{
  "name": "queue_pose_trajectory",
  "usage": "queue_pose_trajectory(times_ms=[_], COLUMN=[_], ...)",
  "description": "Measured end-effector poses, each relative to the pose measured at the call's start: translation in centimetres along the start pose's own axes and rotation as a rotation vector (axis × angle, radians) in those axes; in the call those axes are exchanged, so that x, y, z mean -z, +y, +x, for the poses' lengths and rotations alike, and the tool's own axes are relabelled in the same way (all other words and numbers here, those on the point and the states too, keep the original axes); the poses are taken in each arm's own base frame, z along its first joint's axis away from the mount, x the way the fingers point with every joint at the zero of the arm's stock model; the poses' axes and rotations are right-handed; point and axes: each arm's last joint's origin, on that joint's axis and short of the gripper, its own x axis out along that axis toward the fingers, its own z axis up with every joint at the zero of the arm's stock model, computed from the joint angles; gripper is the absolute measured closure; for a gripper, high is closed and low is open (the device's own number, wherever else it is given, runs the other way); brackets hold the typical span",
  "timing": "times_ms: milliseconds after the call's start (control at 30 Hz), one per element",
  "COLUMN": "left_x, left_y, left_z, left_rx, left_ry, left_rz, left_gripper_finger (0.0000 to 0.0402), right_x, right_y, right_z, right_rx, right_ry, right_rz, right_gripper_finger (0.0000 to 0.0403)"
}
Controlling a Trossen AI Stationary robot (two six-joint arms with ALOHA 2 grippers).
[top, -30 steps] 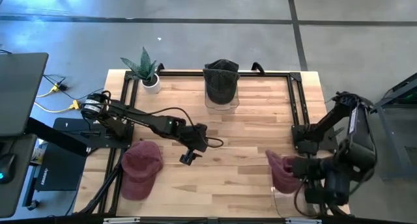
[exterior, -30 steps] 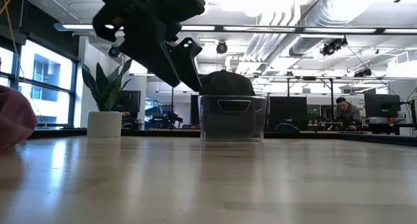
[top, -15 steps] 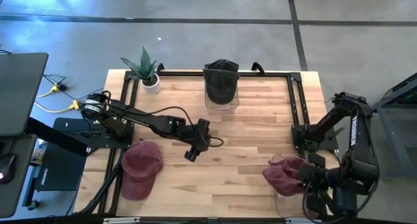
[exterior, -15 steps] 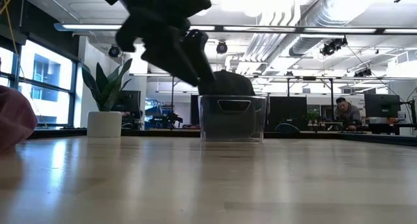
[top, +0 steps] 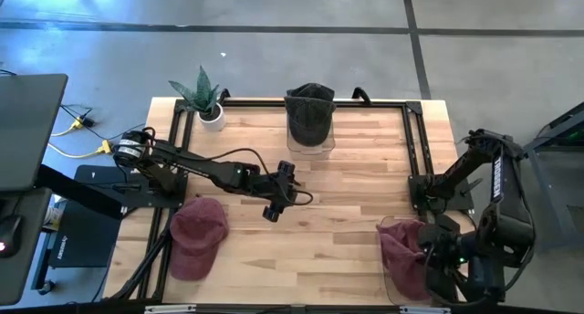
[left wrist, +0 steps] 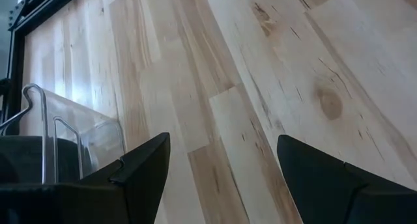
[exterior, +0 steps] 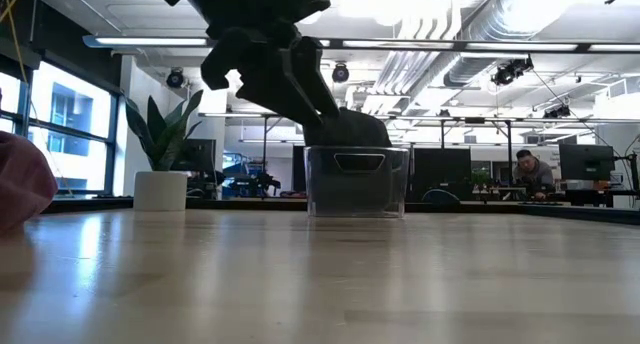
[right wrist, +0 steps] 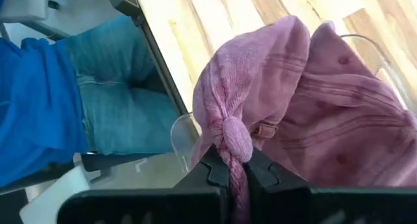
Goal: Pick & Place hat
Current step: Put the top red cap into the bottom transparent bin
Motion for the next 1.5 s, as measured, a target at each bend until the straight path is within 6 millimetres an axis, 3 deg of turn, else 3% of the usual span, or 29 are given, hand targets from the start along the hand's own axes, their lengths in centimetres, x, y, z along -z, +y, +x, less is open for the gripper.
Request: queue_pose_trajectory(times_ms=[467, 967, 1100, 1400, 1500], left_x=[0.0, -0.1, -0.1, -0.1, -0.1], left_y=[0.0, 0.1, 0.1, 0.1, 0.1], left_z=[0.0, 0.0, 0.0, 0.0, 0.0], left_rx=[-0.003, -0.009, -0.008, -0.007, -0.007], left_ry=[0.002, -0.014, -0.014, -0.013, -0.013], left_rz=[-0.002, -0.006, -0.006, -0.006, -0.005], left_gripper_finger=[0.0128, 0.0128, 0.0128, 0.0128, 0.0128], right_x=[2.5, 5.1, 4.7, 3.1, 2.8], right_y=[0.0, -3.2, -3.6, -3.8, -3.6], right_z=[4.8, 8.3, 8.1, 6.7, 6.8], right_rx=[0.163, 0.347, 0.392, 0.31, 0.292], right_ry=[-0.001, 0.017, -0.007, -0.054, -0.045], right_rz=[-0.052, -0.081, -0.092, -0.089, -0.109], right_gripper_finger=[0.0403, 0.0386, 0.0356, 0.0222, 0.0196])
